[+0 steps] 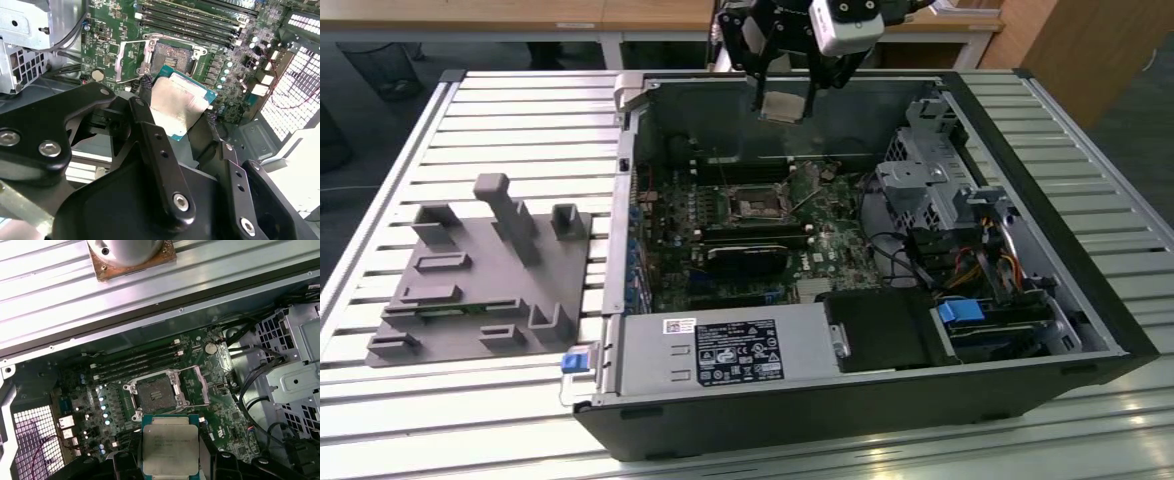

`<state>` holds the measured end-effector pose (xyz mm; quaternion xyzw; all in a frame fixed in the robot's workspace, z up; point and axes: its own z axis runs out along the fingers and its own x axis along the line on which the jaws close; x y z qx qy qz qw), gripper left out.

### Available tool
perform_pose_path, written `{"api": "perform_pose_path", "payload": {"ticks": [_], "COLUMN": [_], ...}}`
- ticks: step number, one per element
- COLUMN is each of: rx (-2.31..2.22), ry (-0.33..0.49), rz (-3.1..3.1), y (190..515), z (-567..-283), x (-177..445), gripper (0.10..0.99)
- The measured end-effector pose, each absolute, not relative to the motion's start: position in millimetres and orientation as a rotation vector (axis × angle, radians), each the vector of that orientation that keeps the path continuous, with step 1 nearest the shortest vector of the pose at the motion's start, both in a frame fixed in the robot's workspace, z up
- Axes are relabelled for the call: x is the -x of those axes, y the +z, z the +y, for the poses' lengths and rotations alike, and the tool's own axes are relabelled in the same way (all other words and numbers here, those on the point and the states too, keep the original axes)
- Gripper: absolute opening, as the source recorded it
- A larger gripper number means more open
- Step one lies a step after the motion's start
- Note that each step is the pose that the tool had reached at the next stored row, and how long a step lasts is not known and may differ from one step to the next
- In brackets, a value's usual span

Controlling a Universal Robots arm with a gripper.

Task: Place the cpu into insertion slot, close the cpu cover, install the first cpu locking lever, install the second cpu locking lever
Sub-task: 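Place the cpu into insertion slot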

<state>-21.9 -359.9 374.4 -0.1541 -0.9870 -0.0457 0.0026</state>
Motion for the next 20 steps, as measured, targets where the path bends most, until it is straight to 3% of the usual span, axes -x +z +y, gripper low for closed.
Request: {"api": "perform_pose_path", "payload": {"ticks": [20], "rx": [0.590], "ry": [-0.143], "rz": [-3.080], "y": [374.2], "z": [-359.9], "x": [21.9], "gripper": [0.537]}}
